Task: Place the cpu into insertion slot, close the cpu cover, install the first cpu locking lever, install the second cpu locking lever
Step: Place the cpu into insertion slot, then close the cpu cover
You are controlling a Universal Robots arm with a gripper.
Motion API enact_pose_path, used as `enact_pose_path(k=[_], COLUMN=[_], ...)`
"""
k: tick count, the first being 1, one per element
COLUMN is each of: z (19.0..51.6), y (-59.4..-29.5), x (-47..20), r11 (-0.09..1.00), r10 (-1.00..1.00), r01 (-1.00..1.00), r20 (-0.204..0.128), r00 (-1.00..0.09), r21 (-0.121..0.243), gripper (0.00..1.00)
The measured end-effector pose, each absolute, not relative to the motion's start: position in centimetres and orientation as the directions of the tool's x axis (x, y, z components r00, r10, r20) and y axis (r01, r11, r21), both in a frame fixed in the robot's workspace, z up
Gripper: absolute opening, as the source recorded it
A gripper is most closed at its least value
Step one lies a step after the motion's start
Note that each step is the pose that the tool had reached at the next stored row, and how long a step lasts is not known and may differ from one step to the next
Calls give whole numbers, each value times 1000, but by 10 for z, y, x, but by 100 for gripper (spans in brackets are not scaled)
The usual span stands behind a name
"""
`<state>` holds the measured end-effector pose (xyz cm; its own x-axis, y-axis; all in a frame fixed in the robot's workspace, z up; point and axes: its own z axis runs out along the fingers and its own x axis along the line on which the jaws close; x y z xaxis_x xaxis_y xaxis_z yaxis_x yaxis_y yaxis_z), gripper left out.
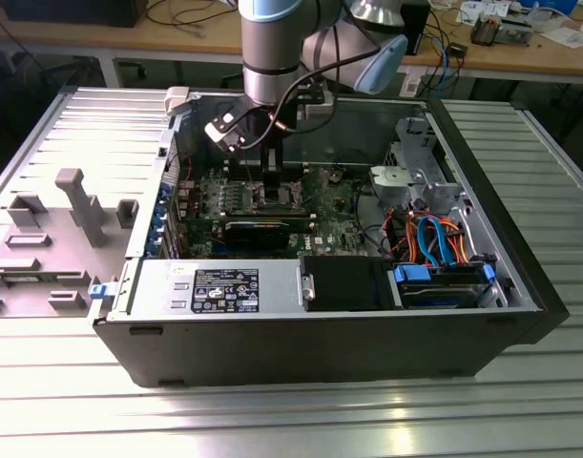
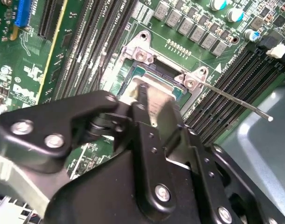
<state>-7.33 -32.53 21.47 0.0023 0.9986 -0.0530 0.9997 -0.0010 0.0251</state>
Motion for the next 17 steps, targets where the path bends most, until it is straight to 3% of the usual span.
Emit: enact_pose_path(k=[1, 2, 3, 5, 6, 17], z=[215, 215, 215, 215, 216, 220], y=[-325, -325, -325, -325, -325, -325], x=[-73, -73, -73, -73, -73, -73], r11=[-1, -1, -1, -1, -1, 1], r10=[999, 999, 999, 998, 998, 998], r01=[1000, 1000, 1000, 1000, 1000, 1000], r20=[-54, -54, -54, -55, -56, -56], r00=[2, 2, 2, 2, 2, 1], r21=[25, 25, 25, 25, 25, 25], gripper=[30, 30, 17, 17, 11, 11])
